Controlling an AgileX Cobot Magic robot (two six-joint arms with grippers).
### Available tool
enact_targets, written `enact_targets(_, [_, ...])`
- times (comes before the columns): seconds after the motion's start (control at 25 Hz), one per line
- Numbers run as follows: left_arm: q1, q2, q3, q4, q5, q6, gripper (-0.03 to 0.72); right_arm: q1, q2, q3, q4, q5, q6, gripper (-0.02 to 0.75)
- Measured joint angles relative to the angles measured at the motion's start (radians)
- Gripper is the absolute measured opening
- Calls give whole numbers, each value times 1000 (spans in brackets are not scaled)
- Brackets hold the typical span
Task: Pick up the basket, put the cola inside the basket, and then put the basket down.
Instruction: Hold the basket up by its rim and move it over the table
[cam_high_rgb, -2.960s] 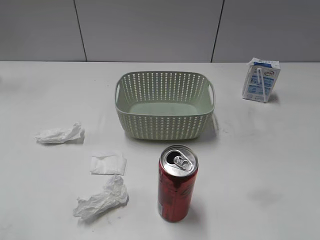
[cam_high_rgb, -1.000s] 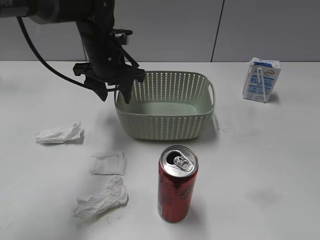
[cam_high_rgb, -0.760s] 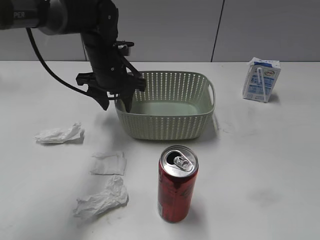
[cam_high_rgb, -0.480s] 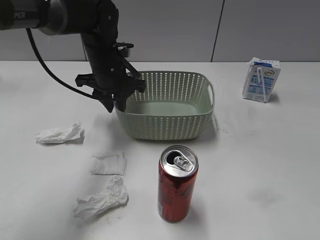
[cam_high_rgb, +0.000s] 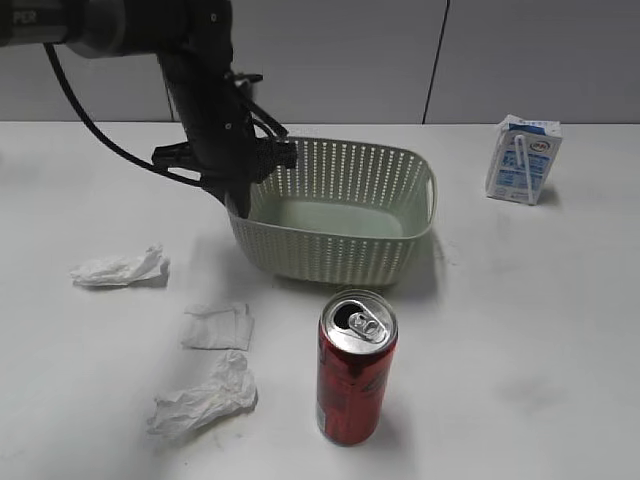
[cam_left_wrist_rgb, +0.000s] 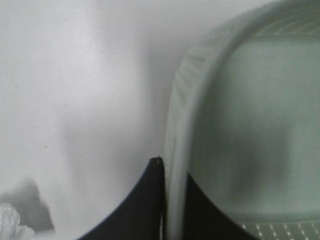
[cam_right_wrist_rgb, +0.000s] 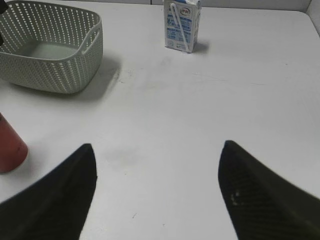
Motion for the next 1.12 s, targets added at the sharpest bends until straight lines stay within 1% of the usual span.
enact_targets(0.08, [4, -23, 0, 0, -1, -9, -3, 0, 0, -1, 9, -1, -2, 571])
enact_targets(0.12, [5, -34, 0, 0, 0, -16, -3, 0, 11, -7, 31, 0, -12, 571])
enact_targets(0.2, [15, -59, 0, -3, 4, -32, -3, 0, 72, -41, 114, 14, -82, 571])
enact_targets(0.28, [30, -77, 0, -4, 15, -41, -3, 0, 190, -93, 210, 41, -142, 566])
enact_targets(0.36, [49, -86, 0, -8, 33, -45, -3, 0, 324, -174, 270, 90, -181, 557])
enact_targets(0.48, [71, -87, 0, -8, 62, -47, -3, 3, 529, -309, 306, 160, -231, 549])
enact_targets(0.6, [78, -90, 0, -10, 74, -47, -3, 41, 709, -428, 330, 177, -261, 549])
enact_targets(0.72, [78, -91, 0, -22, 67, -47, -3, 144, 860, -522, 328, 179, -272, 549])
enact_targets(0.76, [78, -91, 0, -27, 63, -47, -3, 196, 912, -549, 318, 181, -268, 549])
enact_targets(0.84, [78, -91, 0, -30, 56, -47, -3, 307, 1017, -594, 260, 183, -234, 549])
enact_targets(0.92, [78, -91, 0, -30, 49, -47, -3, 437, 1126, -633, 179, 184, -181, 552])
enact_targets(0.96, [78, -91, 0, -30, 48, -47, -3, 499, 1183, -654, 131, 183, -138, 563])
enact_targets(1.04, [78, -91, 0, -30, 43, -47, -3, 601, 1284, -694, 54, 178, -74, 610])
enact_targets(1.08, [78, -91, 0, -29, 41, -47, -3, 644, 1335, -710, 25, 167, -29, 643])
enact_targets(1.12, [78, -91, 0, -29, 40, -47, -3, 670, 1383, -730, 12, 157, -1, 656])
